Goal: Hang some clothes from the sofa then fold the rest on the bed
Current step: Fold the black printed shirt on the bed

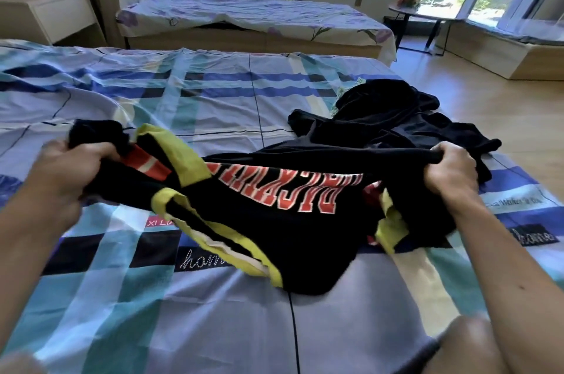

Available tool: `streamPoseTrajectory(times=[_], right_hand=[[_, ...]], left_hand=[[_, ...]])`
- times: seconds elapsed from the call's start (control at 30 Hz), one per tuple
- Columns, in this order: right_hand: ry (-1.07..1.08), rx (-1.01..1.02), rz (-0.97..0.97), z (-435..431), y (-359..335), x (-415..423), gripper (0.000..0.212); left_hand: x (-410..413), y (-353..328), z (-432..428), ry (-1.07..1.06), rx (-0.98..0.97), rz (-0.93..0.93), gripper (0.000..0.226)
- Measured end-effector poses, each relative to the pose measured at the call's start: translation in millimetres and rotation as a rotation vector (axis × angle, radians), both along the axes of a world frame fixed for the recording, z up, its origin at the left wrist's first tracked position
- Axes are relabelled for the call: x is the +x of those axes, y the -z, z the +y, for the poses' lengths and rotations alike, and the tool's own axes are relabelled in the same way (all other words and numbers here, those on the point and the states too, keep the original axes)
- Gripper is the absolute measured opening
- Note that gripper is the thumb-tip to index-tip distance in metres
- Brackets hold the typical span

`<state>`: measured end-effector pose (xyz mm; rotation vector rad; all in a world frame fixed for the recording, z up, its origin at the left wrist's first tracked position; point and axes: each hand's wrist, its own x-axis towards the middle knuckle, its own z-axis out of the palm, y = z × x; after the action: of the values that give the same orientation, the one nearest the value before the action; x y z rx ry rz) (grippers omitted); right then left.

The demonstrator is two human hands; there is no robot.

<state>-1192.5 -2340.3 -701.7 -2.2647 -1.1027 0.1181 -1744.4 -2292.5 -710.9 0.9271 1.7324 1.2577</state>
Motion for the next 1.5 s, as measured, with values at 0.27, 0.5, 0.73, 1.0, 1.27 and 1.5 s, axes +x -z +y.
streamPoseTrajectory(times=[0.27,0.5,0.73,1.0,1.27,1.5], right_hand=[[-0.722,-0.244,-0.003,25.8,22.2,-72.0,0.098],[-0.747,-0.284,-0.363,81.7,39.8,-129.1,0.109],[-0.916,-0.398,-0.626,118.5,45.5,-149.9,0.044],[-0.708,-0.303,-0.649,123.0,0.9,-83.4,0.036],[0.216,-0.427,-0.373,105.0,-34.5,47.8,0.035],[-0.389,-0.238,-0.430,85.6,-29.2,-59.3,0.099]], left_hand=[[100.7,-13.0,-56.1,0.400,0.306,0.507,0.042],[187.1,49.1,-79.6,1.001,0.111,1.199,0.129],[203.8,54.8,-53.7,0.873,-0.040,1.337,0.123],[189.3,33.6,-38.4,0.917,0.034,1.437,0.064],[96.7,-20.8,-12.8,0.632,-0.231,1.457,0.052],[55.1,-44.0,-15.0,0.449,0.173,1.208,0.048]])
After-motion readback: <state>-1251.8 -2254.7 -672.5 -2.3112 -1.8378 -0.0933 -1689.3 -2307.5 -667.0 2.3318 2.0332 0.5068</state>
